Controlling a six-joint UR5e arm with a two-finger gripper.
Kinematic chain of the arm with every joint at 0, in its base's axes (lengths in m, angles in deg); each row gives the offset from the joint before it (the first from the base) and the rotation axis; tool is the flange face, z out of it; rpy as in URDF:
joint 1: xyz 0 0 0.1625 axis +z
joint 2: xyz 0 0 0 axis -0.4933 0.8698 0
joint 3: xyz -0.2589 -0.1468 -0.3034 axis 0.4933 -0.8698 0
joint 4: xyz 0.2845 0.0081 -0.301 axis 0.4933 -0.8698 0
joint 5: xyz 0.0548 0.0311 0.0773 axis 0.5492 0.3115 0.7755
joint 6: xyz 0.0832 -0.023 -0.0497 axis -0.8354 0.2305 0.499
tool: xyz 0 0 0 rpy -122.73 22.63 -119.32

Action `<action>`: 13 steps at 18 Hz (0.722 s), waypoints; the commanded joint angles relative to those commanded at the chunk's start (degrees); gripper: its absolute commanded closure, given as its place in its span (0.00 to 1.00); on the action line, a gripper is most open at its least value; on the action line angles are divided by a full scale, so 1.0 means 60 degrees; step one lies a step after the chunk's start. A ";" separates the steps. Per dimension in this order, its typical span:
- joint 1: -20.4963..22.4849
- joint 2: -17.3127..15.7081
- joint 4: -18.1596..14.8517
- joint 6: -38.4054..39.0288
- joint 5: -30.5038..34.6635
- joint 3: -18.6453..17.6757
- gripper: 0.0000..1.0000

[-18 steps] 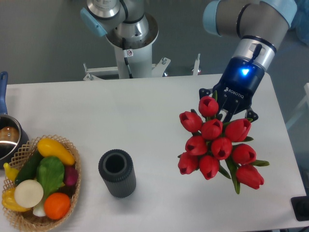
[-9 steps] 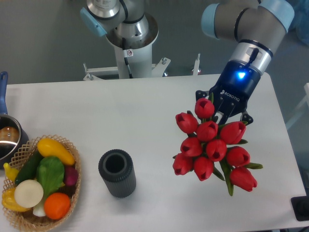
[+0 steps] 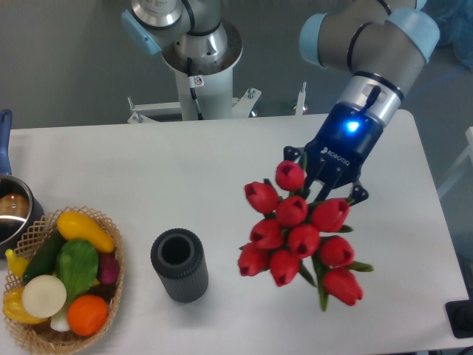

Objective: Insert the flowers into the vase
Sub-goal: 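Carry the red tulip bouquet with the gripper over the black vase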

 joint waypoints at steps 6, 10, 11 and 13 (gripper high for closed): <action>-0.0470 0.0074 0.0308 0.0000 -0.0832 -0.0146 0.83; -0.0499 0.0117 0.0322 -0.0597 -0.1857 -0.0277 0.83; -0.0514 0.0103 0.0322 -0.1036 -0.2295 -0.0525 0.83; -0.0543 0.0074 0.0308 -0.1929 -0.3218 -0.1081 0.83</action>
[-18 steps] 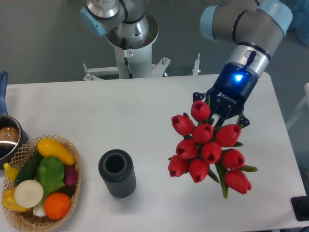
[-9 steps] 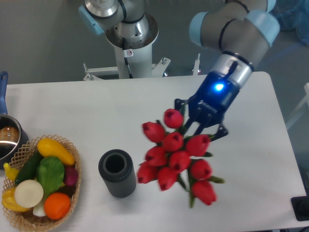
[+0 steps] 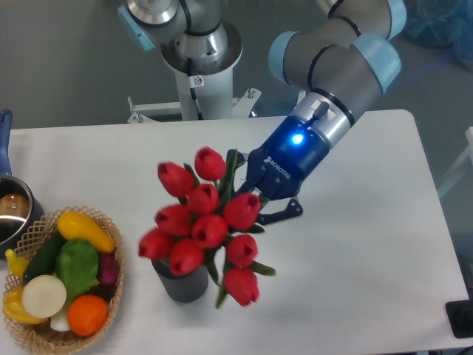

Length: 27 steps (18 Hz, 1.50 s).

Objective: Insert the flowers into the vase
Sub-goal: 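Carry the red tulip bouquet with the gripper over the black vase, then lower the tulip stems into the black vase opening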

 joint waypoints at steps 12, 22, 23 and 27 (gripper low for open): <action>-0.0454 0.0087 0.0000 -0.2009 -0.1761 -0.1013 0.83; -0.0600 0.0380 0.0000 -0.2831 -0.2377 -0.1599 0.83; -0.0630 0.0453 0.0000 -0.2846 -0.2377 -0.1585 0.83; -0.0645 0.0630 0.0000 -0.3212 -0.2465 -0.1585 0.83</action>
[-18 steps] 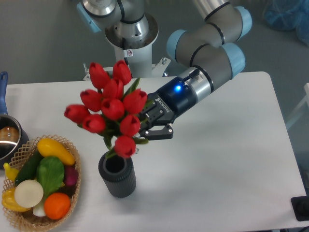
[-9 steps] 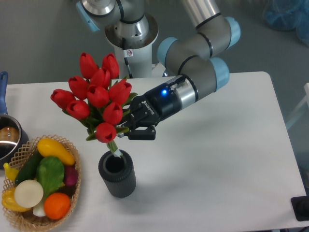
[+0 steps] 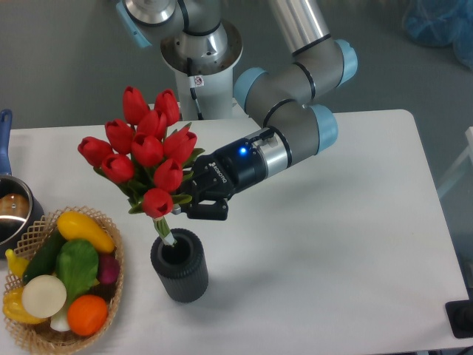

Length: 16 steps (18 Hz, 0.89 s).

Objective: Insert the flowers into the vase
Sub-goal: 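Lower the tulip stems into the black vase opening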

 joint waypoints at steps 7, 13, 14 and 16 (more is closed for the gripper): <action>0.0102 0.0132 0.0000 -0.0044 -0.0132 -0.0015 0.83; 0.0161 0.0264 0.0000 -0.0059 -0.0205 -0.0029 0.83; 0.0161 0.0264 0.0000 -0.0059 -0.0205 -0.0029 0.83; 0.0161 0.0264 0.0000 -0.0059 -0.0205 -0.0044 0.83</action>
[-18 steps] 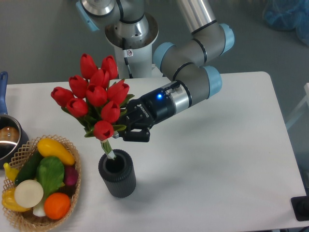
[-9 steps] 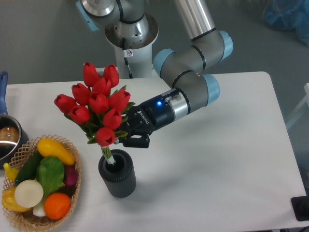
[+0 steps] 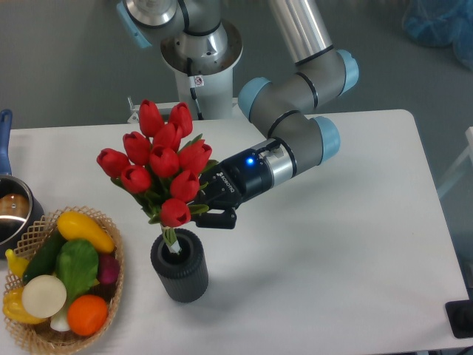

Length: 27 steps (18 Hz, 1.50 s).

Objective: Insert the flowers into the vase
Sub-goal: 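Lower the tulip stems into the black vase opening, then push the bouquet further down into the vase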

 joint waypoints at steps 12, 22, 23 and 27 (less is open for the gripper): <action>0.0015 0.0409 0.0000 -0.0174 -0.0160 -0.0176 0.83; 0.0029 0.0630 0.0000 -0.0630 -0.0322 -0.0352 0.82; 0.0058 0.0644 -0.0015 -0.0630 -0.0308 -0.0352 0.82; 0.0088 0.0718 -0.0015 -0.0674 -0.0278 -0.0454 0.82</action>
